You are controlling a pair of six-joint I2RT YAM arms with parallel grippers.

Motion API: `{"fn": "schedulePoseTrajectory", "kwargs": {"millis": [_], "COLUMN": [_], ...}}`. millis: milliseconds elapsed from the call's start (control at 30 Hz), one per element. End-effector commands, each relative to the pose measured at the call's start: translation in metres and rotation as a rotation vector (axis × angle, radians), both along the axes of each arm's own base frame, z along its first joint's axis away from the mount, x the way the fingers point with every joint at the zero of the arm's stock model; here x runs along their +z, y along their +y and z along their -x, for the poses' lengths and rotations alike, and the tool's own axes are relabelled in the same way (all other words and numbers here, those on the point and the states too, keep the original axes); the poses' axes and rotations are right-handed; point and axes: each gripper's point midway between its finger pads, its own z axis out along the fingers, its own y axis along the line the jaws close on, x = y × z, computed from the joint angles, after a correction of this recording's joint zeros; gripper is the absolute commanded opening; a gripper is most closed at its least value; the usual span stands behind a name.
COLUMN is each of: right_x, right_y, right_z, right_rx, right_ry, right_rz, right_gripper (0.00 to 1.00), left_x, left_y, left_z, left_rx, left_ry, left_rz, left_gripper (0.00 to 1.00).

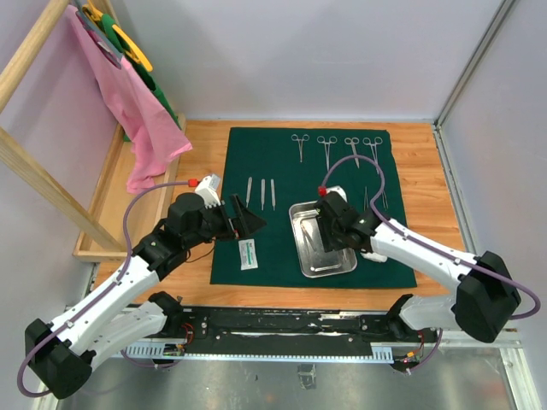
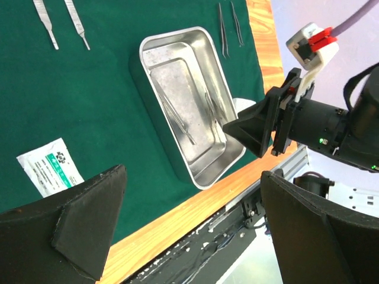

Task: Open and lay out the surgical kit
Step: Pick up the medical item from the container.

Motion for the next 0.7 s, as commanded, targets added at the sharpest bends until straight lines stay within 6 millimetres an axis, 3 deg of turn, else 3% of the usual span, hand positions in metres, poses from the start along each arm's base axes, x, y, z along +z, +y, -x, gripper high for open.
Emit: {"fn": "schedulePoseTrajectory", "kwargs": {"millis": [0,200,667], "right_x": [-0.022,-0.048,-0.075], "right_y": [-0.031,-0.044,-0.052], "right_z": [0.015,0.025,0.028], "right_rx": [-0.16,-0.211,-0.27], "right_ry": [0.083,0.149,0.218], "right_rz": [0.089,0.14,0.145], "right_gripper": [0.46,0.43,0.3], "left_x": [0.007,0.006,0.004], "left_y": [-0.004,-0.004,-0.002], "left_z": [0.001,0.003,0.003], "left_rx": [-0.048,-0.066,-0.07], "left_ry": [-0.047,-0.056,-0.063], "left_rz": [0.007,-0.01,-0.031], "left_gripper": [0.99,0.99,0.99]}}
